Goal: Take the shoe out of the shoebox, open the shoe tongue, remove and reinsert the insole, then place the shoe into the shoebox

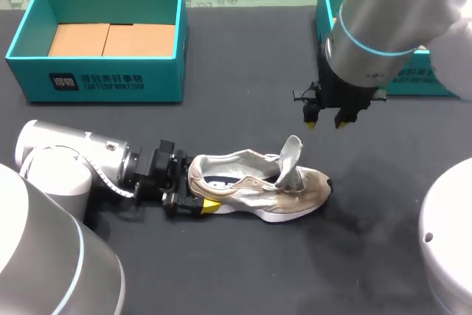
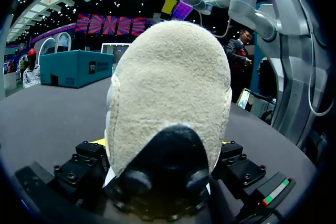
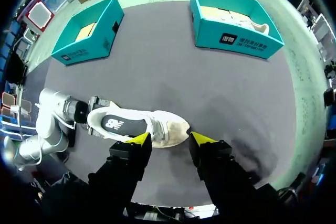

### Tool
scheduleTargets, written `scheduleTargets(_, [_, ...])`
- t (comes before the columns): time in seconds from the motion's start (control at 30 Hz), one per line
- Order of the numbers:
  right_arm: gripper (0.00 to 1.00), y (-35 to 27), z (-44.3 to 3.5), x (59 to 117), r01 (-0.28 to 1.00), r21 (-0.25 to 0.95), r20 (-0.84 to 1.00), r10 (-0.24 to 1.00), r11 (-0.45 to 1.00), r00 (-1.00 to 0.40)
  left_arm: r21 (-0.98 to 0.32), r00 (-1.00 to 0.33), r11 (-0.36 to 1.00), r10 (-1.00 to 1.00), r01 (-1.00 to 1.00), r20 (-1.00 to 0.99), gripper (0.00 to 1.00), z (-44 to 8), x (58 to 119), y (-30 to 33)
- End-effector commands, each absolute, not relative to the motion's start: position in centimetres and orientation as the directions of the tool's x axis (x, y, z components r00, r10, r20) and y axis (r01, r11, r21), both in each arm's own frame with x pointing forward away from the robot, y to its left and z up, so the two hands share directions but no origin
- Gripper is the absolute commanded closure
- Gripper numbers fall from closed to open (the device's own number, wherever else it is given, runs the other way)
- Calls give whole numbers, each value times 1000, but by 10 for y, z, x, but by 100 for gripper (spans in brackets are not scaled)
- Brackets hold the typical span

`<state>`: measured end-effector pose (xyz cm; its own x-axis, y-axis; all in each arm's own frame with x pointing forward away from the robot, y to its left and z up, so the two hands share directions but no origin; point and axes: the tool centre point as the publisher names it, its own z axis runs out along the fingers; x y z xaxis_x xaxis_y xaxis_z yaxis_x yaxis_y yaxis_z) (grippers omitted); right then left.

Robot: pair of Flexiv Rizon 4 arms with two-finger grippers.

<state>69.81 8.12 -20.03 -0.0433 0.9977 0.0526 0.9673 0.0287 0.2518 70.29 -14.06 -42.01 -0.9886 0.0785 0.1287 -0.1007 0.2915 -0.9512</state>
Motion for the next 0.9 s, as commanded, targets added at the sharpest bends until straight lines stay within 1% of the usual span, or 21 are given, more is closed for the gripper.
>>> scheduleTargets(0.03, [54, 102, -191, 710, 966, 198, -160, 978, 168, -137, -951, -989, 292, 78, -101, 129, 100, -422, 704, -142])
scheduleTargets(0.13, [54, 112, -186, 711, 954, 186, -198, 960, 234, -197, -951, -989, 292, 78, -101, 129, 100, -422, 704, -142])
scheduleTargets(0.2, [56, 118, -181, 710, 940, 184, -209, 945, 289, -250, -951, -989, 292, 78, -101, 129, 100, -422, 704, -142])
scheduleTargets(0.27, [61, 124, -178, 710, 923, 177, -214, 929, 342, -303, -951, -989, 292, 78, -101, 129, 100, -422, 704, -142])
scheduleTargets(0.3, [65, 127, -178, 710, 917, 168, -220, 920, 363, -324, -951, -989, 292, 78, -101, 129, 100, -422, 704, -142])
scheduleTargets(0.33, [72, 131, -179, 710, 909, 155, -223, 910, 387, -350, -951, -989, 292, 78, -101, 129, 100, -422, 704, -142])
scheduleTargets(0.37, [85, 135, -180, 710, 898, 145, -224, 898, 415, -378, -951, -989, 292, 78, -101, 129, 100, -422, 704, -142])
scheduleTargets(0.4, [100, 139, -181, 710, 886, 136, -224, 885, 443, -408, -951, -989, 292, 78, -101, 129, 100, -422, 704, -142])
scheduleTargets(0.53, [100, 155, -184, 705, 808, 140, -192, 817, 572, -544, -951, -989, 292, 78, -101, 129, 100, -422, 704, -142])
scheduleTargets(0.6, [100, 163, -188, 698, 741, 117, -196, 746, 662, -636, -951, -989, 292, 78, -101, 129, 100, -422, 704, -142])
scheduleTargets(0.9, [100, 162, -191, 695, 741, 106, -200, 744, 664, -638, -951, -989, 292, 78, -101, 129, 100, -422, 704, -142])
